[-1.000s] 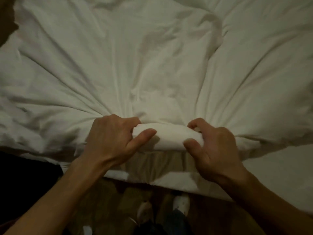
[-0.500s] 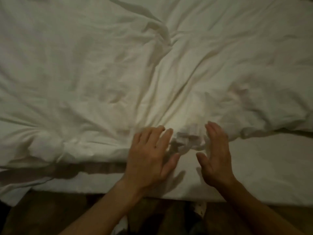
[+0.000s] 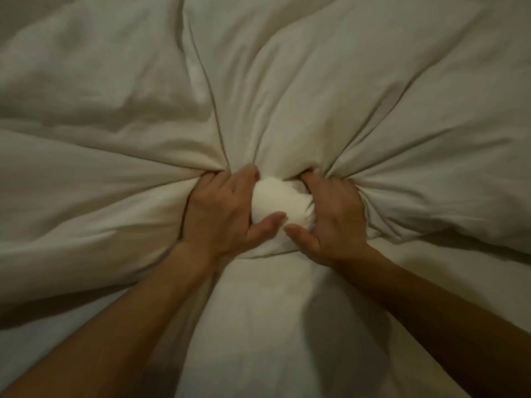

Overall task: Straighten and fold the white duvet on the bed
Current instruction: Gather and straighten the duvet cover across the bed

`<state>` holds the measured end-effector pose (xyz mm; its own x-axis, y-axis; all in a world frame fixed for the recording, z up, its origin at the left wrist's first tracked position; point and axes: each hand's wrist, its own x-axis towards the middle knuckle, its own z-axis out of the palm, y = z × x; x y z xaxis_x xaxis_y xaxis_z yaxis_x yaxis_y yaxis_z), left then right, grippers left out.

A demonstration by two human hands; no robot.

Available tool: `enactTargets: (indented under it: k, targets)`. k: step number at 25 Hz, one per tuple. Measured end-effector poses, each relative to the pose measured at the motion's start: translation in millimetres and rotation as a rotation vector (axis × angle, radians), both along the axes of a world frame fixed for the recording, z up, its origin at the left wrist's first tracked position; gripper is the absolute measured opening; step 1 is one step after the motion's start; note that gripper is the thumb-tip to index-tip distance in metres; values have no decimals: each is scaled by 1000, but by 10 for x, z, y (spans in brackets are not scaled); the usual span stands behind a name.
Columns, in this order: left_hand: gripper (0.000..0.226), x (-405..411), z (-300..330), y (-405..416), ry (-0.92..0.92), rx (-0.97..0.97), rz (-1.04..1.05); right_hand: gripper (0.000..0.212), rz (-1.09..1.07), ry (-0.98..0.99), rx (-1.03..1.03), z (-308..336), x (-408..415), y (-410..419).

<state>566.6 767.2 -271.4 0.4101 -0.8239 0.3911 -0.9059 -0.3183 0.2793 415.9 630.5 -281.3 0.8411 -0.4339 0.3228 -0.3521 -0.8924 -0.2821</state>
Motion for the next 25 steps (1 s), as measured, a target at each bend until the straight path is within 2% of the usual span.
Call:
enactTargets:
  k: [2,5,7,9,14,17,19,21,22,23,25]
  targets:
    - [68,-12,101,3,81,44,30,89,-8,17,89,99,41,-16]
    - [84,-82,322,107,316,63,27,104,-82,26,290,334,-101,101]
    - [95,-197,500,266,382,11,5,114,-106,-15,368,534,-298,260]
    - [97,-422,699,463,400,5,-26,118,-121,-102,362,764,-536,428]
    - [92,-968,1358,1068,385,35,-78,113,-189,-192,330,1469,-1067,976]
    - [84,-1126,1718,1493,324,35,-139,111,-218,-168,280,1808,-1325,1386]
    - [82,-1194,1614,1671,222,125,-139,114,-261,-43,238,1717,-1430,1650]
    - [81,-1197,1284,1663,170,255,-46,117,-292,198,322,1366,-1465,1797]
    - [81,-1198,1093,1597,154,314,-15,112,-286,248,358,1206,-1495,1808]
    - [81,-1236,919,1508,132,347,-1,103,-279,237,357,1079,-1548,1769]
    - [79,-1431,721,1260,76,353,21,87,-260,167,190,940,-1706,1535]
